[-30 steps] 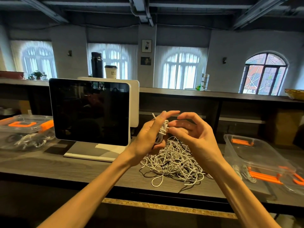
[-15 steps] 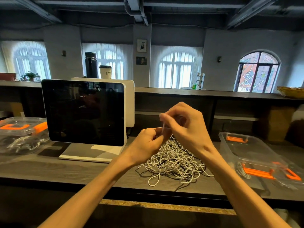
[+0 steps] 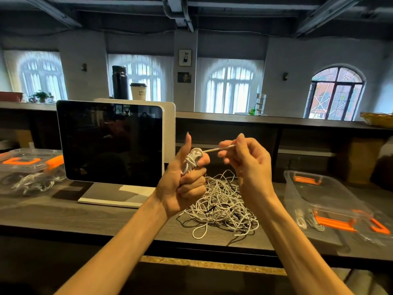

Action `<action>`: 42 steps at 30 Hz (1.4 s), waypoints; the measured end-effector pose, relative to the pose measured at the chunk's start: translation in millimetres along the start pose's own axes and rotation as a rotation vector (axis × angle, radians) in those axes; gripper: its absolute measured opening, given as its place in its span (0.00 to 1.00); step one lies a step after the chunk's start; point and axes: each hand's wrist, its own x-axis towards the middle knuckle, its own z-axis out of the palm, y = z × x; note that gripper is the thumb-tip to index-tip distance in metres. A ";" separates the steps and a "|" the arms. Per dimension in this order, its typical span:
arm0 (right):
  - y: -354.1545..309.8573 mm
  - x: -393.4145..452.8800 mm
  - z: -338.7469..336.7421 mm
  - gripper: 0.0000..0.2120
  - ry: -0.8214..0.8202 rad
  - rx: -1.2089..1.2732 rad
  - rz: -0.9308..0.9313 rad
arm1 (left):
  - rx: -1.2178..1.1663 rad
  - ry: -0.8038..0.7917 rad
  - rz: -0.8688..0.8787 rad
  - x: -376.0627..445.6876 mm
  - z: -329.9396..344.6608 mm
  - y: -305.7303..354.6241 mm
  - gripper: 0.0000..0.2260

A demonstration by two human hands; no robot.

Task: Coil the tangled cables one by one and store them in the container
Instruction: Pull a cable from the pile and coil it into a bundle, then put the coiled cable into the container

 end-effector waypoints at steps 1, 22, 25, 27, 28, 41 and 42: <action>-0.2 -5.4 0.1 0.13 -0.022 -0.042 -0.065 | 0.042 0.069 0.026 -0.5 2.0 0.3 0.19; 10.5 -12.1 -50.7 0.15 -0.125 -0.516 0.011 | 0.548 0.345 0.112 43.1 9.1 -30.7 0.21; 10.6 -4.3 -74.2 0.20 -0.156 -0.779 0.009 | 0.531 0.303 0.062 71.2 14.3 -47.3 0.20; 14.0 3.3 -95.4 0.17 -0.137 -0.944 -0.075 | 0.482 0.249 0.023 93.9 21.0 -60.6 0.20; 15.4 8.1 -109.6 0.14 -0.104 -0.950 -0.092 | 0.456 0.213 -0.002 107.6 24.5 -67.9 0.21; 42.2 100.1 -287.5 0.14 0.001 -1.384 0.793 | 0.908 0.295 -0.196 241.8 4.1 -132.9 0.07; 49.8 103.3 -292.1 0.13 -0.093 -1.426 0.896 | 0.922 0.302 -0.188 243.5 -0.6 -134.9 0.07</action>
